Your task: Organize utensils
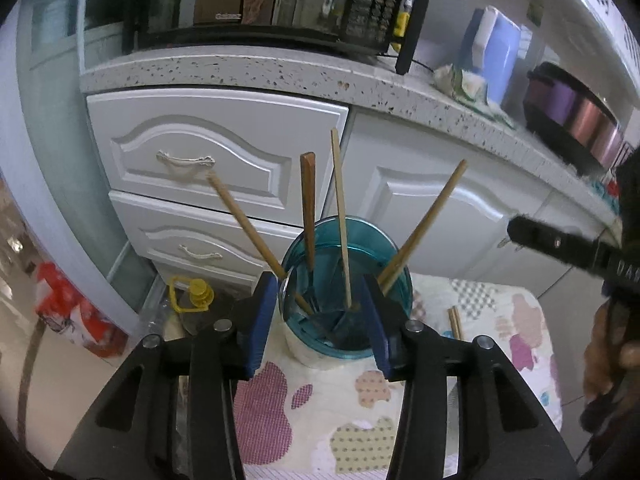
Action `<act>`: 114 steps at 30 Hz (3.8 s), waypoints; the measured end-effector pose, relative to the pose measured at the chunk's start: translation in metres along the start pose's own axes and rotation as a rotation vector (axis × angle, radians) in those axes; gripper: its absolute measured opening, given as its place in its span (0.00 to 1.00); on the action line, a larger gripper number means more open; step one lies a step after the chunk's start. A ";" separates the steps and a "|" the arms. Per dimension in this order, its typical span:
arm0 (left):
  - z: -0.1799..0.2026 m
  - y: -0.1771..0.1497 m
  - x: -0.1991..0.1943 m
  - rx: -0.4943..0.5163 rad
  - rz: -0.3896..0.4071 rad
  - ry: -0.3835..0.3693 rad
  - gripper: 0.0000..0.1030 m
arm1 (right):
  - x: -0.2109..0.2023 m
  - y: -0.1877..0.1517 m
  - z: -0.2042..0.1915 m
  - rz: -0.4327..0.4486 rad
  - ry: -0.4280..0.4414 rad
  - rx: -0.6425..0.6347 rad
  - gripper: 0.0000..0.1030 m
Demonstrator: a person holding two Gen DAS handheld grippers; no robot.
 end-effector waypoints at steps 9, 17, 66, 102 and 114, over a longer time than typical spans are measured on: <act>0.019 -0.013 -0.015 0.039 0.022 0.021 0.51 | -0.019 -0.025 0.004 0.000 -0.037 -0.010 0.43; 0.052 -0.027 -0.017 0.078 0.028 -0.002 0.52 | -0.050 -0.047 0.020 0.034 -0.133 -0.028 0.45; 0.120 -0.068 -0.003 0.153 -0.023 -0.082 0.52 | -0.102 -0.120 0.098 -0.026 -0.334 0.077 0.58; 0.143 -0.136 0.179 0.217 -0.392 -0.151 0.23 | 0.024 -0.155 0.202 -0.305 -0.261 0.193 0.16; 0.098 -0.162 0.141 0.113 -0.426 -0.155 0.02 | 0.069 -0.149 0.177 -0.354 -0.284 0.103 0.09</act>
Point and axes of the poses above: each gripper's, at about its wrist camera, not at the fingertips, and x roughly the way its jaws point, z to its right, y to its top, the point moved 8 cm from there along x, roughly the way its jaws point, and after that the axes turned 3 degrees about -y, right-handed, at the moved point
